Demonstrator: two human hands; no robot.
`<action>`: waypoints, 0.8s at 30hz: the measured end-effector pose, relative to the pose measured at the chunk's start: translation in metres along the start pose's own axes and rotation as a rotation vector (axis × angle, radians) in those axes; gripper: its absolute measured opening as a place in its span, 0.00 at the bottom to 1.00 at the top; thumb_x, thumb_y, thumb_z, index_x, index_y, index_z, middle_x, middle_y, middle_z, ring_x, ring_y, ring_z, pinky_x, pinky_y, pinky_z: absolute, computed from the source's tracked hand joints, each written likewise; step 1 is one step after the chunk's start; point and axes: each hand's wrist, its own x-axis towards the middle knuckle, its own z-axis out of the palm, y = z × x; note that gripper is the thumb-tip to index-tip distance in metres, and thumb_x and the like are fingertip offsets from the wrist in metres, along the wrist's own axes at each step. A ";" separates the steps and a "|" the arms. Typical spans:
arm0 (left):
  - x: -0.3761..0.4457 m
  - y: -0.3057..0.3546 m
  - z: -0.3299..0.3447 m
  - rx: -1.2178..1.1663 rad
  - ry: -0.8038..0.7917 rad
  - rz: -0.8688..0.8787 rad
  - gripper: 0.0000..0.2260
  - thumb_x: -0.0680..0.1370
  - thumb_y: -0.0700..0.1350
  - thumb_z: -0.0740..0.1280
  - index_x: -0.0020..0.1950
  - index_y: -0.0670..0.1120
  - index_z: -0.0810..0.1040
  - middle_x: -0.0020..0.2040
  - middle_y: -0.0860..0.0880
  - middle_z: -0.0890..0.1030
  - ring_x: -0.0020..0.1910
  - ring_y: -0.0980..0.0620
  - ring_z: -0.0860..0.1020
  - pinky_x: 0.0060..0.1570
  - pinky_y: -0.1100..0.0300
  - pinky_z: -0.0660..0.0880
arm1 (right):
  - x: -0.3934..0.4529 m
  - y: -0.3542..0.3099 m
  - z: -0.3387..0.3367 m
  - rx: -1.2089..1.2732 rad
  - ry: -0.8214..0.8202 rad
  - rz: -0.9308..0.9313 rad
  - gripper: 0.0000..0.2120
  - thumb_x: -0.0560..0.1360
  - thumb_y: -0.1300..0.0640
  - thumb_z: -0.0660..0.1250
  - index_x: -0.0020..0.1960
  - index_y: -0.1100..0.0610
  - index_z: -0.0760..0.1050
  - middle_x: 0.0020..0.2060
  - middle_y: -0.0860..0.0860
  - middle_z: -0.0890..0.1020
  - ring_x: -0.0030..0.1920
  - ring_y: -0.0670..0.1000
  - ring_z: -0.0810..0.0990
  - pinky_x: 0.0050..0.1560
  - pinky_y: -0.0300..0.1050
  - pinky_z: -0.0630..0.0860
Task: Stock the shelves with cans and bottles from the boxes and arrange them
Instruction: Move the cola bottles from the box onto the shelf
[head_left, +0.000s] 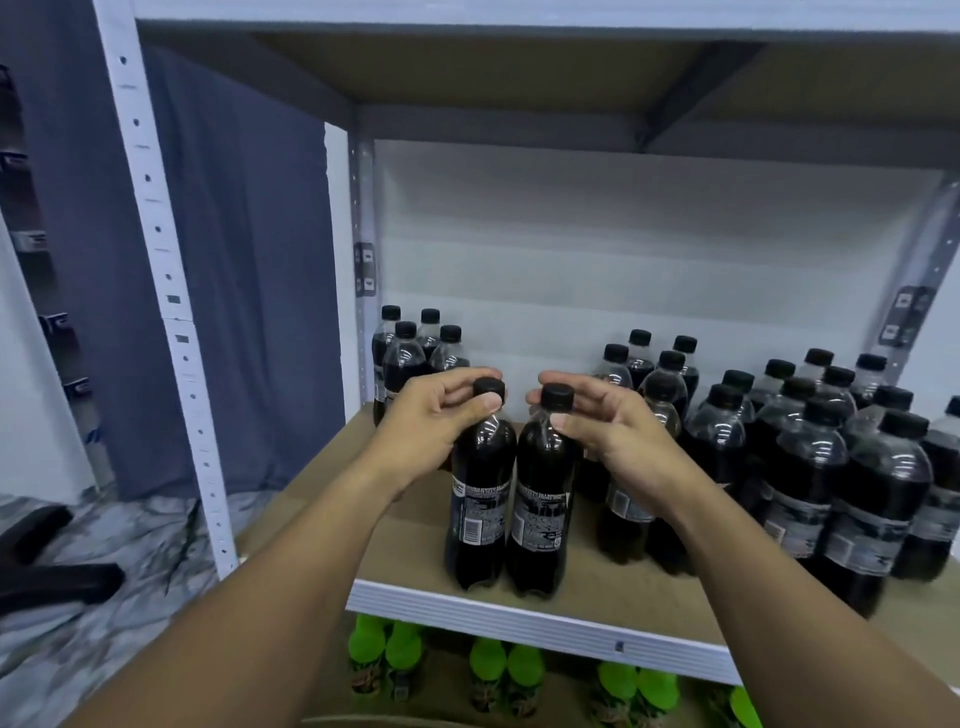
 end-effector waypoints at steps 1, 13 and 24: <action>-0.001 -0.002 0.000 -0.002 -0.005 -0.001 0.16 0.80 0.40 0.70 0.68 0.46 0.79 0.59 0.50 0.86 0.60 0.54 0.83 0.63 0.58 0.78 | -0.002 0.003 0.001 -0.015 0.002 -0.006 0.22 0.78 0.68 0.67 0.69 0.53 0.74 0.61 0.51 0.83 0.65 0.48 0.80 0.72 0.53 0.71; -0.075 -0.091 0.023 0.168 0.158 -0.075 0.37 0.67 0.53 0.83 0.73 0.61 0.71 0.64 0.64 0.81 0.64 0.62 0.79 0.66 0.54 0.77 | -0.064 0.095 0.021 -0.333 0.192 0.051 0.29 0.57 0.47 0.84 0.54 0.40 0.75 0.48 0.30 0.82 0.49 0.34 0.82 0.48 0.28 0.76; -0.054 -0.122 -0.016 0.262 0.264 -0.062 0.33 0.72 0.50 0.79 0.75 0.59 0.71 0.67 0.59 0.80 0.66 0.63 0.77 0.66 0.57 0.77 | 0.002 0.125 0.056 -0.310 0.133 0.052 0.34 0.60 0.36 0.81 0.62 0.47 0.79 0.51 0.41 0.86 0.51 0.39 0.84 0.55 0.44 0.82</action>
